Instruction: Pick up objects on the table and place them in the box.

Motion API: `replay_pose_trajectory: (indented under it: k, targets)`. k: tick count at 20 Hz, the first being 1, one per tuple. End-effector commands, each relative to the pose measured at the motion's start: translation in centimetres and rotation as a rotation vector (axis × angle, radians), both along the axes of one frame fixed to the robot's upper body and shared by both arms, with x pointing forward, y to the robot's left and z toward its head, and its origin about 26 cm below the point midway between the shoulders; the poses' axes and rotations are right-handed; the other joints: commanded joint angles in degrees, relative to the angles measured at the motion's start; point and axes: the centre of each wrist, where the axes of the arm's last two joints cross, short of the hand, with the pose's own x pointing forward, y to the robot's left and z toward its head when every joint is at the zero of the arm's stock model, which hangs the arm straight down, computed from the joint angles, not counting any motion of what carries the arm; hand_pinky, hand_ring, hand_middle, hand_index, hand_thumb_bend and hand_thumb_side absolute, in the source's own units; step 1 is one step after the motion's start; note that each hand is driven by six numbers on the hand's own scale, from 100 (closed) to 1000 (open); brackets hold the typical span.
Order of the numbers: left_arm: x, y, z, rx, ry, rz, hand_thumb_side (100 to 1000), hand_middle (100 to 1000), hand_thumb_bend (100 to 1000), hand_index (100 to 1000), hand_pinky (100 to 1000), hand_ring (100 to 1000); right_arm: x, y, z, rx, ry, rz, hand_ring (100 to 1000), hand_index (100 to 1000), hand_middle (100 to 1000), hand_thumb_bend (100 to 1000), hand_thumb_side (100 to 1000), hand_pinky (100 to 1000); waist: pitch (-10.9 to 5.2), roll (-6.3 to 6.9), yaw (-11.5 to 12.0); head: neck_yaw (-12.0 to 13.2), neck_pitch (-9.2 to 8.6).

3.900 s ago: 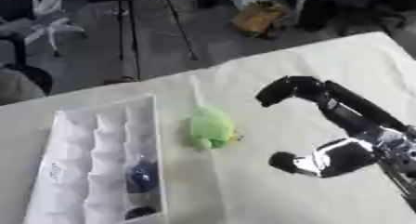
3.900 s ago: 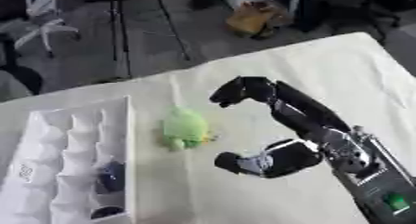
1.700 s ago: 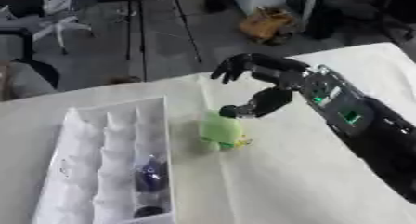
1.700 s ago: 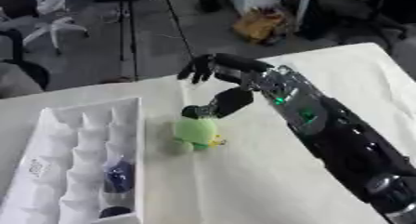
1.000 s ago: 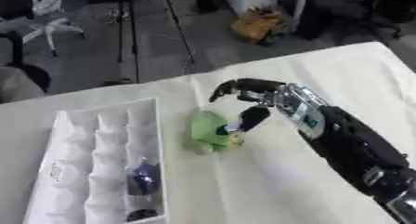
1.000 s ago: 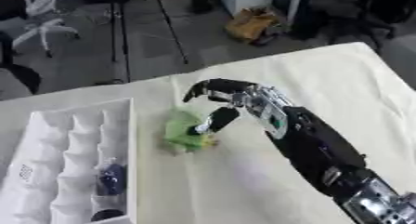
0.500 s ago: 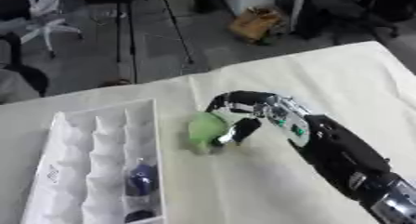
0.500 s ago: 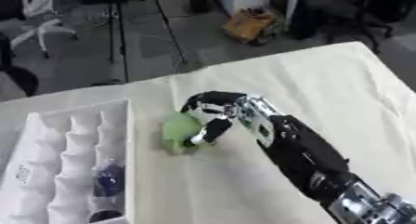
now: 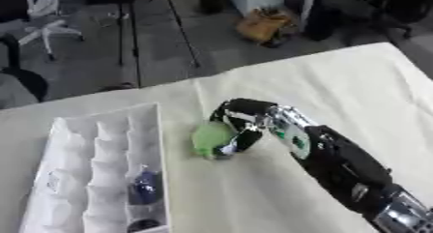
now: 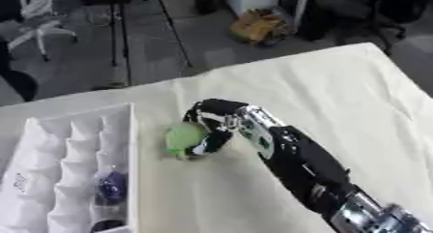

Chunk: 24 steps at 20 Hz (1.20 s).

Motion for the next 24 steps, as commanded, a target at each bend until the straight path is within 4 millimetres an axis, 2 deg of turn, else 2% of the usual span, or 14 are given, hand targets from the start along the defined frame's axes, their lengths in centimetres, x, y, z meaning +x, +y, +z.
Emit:
replay_pose_trajectory:
  k: [1, 3, 4, 5, 9, 11, 12, 13, 16, 19, 24]
  targets:
    - [-0.1, 0.0, 0.7, 0.006, -0.026, -0.005, 599, 805, 728, 761, 1000, 906, 0.0, -0.2, 2.0, 0.044, -0.116, -0.009, 277, 401, 338, 349, 341, 100, -1.65, 0.46, -0.2, -0.2, -0.85]
    - [-0.1, 0.0, 0.8, 0.008, -0.028, -0.005, 598, 805, 727, 761, 1000, 906, -0.2, 0.0, 3.9, 0.076, -0.196, 0.006, 281, 404, 340, 353, 330, 100, -1.79, 0.24, -0.4, -0.1, -0.87]
    - [-0.1, 0.1, 0.8, 0.010, -0.028, -0.004, 598, 805, 728, 761, 1000, 906, -0.4, 0.2, 4.8, 0.088, -0.227, 0.011, 285, 405, 346, 131, 580, 103, -1.84, 0.16, -0.4, -0.1, -0.90]
    - [-0.1, 0.1, 0.9, 0.011, -0.029, -0.003, 597, 805, 728, 761, 1000, 905, -0.7, 0.4, 6.4, 0.104, -0.275, 0.021, 287, 405, 341, 360, 317, 107, -1.95, 0.02, -0.5, -0.1, -0.91]
    - [-0.1, 0.2, 1.0, 0.011, -0.030, 0.004, 594, 804, 729, 761, 1000, 904, -2.6, 1.8, 11.3, 0.137, -0.420, 0.073, 297, 409, 348, 363, 294, 130, -2.33, -0.30, -0.7, -0.1, -0.96]
    - [0.0, 0.2, 1.1, 0.010, -0.035, 0.003, 598, 803, 721, 761, 1000, 902, -3.6, 3.1, 12.8, 0.168, -0.461, 0.107, 302, 411, 351, 359, 289, 143, -2.52, -0.40, -0.6, -0.1, -1.06]
    - [0.0, 0.2, 1.1, 0.008, -0.038, 0.002, 598, 803, 721, 761, 1000, 902, -4.1, 3.6, 13.3, 0.183, -0.473, 0.126, 307, 414, 352, 572, 452, 150, -2.57, -0.44, -0.6, -0.2, -1.12]
    - [0.1, 0.2, 1.2, 0.004, -0.044, -0.001, 590, 802, 721, 761, 1000, 898, -4.5, 4.6, 13.6, 0.186, -0.472, 0.162, 311, 414, 355, 362, 292, 154, -2.70, -0.46, -0.4, -0.3, -1.13]
    - [0.2, 0.0, 1.3, -0.006, -0.059, -0.016, 583, 802, 727, 761, 1000, 897, -5.3, 7.0, 13.5, 0.172, -0.429, 0.240, 319, 422, 361, 361, 302, 167, -2.96, -0.35, 0.3, -0.7, -1.11]
    - [0.3, -0.3, 1.5, -0.006, -0.071, -0.039, 578, 801, 731, 763, 1000, 896, -5.0, 9.3, 11.6, 0.114, -0.328, 0.304, 334, 434, 374, 347, 331, 198, -3.25, -0.44, 1.2, -1.3, -0.90]
    - [0.4, -0.6, 1.7, -0.008, -0.081, -0.059, 575, 801, 735, 763, 1000, 895, -3.9, 10.9, 8.0, 0.032, -0.194, 0.348, 344, 444, 382, 335, 343, 212, -3.28, -0.64, 1.8, -1.8, -1.04]
